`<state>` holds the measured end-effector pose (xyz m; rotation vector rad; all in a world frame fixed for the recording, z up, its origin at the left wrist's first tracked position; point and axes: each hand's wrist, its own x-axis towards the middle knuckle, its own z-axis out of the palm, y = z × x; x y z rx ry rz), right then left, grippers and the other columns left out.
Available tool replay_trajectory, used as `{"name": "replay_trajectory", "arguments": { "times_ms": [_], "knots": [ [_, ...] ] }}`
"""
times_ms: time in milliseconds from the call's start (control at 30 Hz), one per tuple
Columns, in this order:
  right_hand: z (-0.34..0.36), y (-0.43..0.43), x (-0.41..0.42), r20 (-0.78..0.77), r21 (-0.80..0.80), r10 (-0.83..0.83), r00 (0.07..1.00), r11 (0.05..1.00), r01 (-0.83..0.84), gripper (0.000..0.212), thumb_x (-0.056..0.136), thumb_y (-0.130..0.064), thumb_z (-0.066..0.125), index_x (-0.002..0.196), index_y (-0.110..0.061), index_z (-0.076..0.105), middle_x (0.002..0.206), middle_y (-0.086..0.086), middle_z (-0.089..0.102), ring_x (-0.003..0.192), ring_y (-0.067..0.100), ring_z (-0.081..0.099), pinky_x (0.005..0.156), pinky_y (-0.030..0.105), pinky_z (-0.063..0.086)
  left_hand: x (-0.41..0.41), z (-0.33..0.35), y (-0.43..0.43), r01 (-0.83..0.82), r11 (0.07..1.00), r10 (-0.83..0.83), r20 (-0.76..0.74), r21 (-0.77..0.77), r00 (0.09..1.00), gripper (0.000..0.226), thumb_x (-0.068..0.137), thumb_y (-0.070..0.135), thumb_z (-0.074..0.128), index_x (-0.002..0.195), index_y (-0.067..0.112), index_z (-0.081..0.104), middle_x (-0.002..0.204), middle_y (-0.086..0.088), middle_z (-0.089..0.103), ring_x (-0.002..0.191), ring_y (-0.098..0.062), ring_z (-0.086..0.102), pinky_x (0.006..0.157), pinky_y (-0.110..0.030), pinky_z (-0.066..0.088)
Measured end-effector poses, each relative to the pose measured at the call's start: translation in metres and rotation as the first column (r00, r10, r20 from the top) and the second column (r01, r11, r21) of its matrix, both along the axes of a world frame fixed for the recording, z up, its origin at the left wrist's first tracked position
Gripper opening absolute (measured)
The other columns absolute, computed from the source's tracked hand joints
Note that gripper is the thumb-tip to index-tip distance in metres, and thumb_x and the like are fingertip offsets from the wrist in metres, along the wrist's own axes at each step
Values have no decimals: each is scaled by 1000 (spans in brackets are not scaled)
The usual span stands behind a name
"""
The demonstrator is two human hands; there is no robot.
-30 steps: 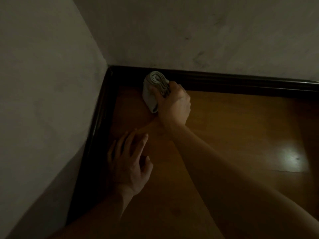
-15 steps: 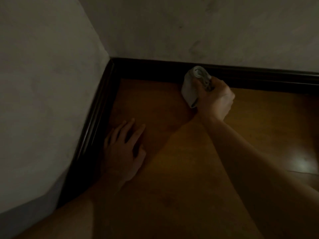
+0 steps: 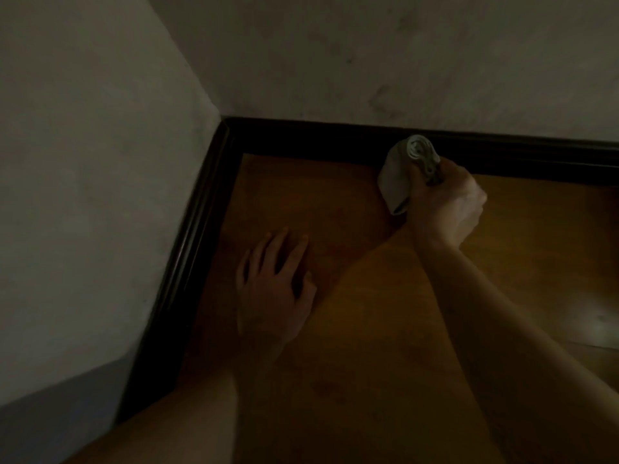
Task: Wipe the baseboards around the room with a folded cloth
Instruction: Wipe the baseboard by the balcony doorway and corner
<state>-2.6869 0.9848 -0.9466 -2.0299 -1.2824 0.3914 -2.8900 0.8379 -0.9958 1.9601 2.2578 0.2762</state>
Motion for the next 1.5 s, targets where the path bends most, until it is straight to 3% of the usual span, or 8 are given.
{"name": "replay_trajectory", "arguments": {
  "times_ms": [167,333,633,833,1067,1333,1500],
  "knots": [
    [-2,0,-6,0,43,60,998,997,-60,33,90,-46,65,96,-15,72,94,6,68,85,27,65,64,29,39,-1,0,0,-7,1000,7,12,16,1000,58,93,49,43,149,39,46,160,4,36,147,-24,31,117,-53,26],
    [-1,-1,9,19,53,-28,999,998,27,38,89,-49,64,96,-13,72,95,8,69,85,28,64,64,28,36,0,1,1,-1,1000,1,8,-2,1000,59,93,50,41,151,40,43,161,5,35,148,-24,30,117,-53,25],
    [-1,7,-66,-30,44,192,981,981,-191,32,89,-44,67,92,-13,70,91,6,65,80,28,64,57,33,42,1,-1,0,-23,999,24,-11,25,1000,57,91,51,45,147,42,48,159,3,39,145,-27,34,112,-55,31],
    [0,8,-87,-27,45,250,968,968,-248,31,91,-45,65,96,-15,70,95,2,66,84,27,64,61,30,33,-1,-2,2,-22,1000,22,-37,-13,999,59,89,53,44,147,44,44,160,3,37,146,-26,32,112,-55,30],
    [-2,4,-21,29,50,139,990,989,-140,35,90,-45,66,99,-12,71,96,7,68,88,29,63,63,29,32,-2,-2,1,-15,1000,15,2,20,1000,61,90,54,44,149,41,45,159,2,38,145,-26,33,113,-55,29],
    [-2,-2,49,60,5,-105,993,994,105,32,90,-49,63,96,-18,71,94,3,70,89,24,65,67,29,41,-2,-1,0,1,1000,-1,6,-2,1000,62,91,57,41,150,41,44,160,3,36,146,-28,32,112,-58,30],
    [4,1,43,71,-10,-4,997,1000,5,29,90,-47,64,98,-20,73,96,3,71,89,24,65,66,26,35,0,0,0,-13,1000,13,32,-12,999,62,90,57,41,150,41,44,160,2,36,147,-27,31,113,-58,28]
  ]
}}
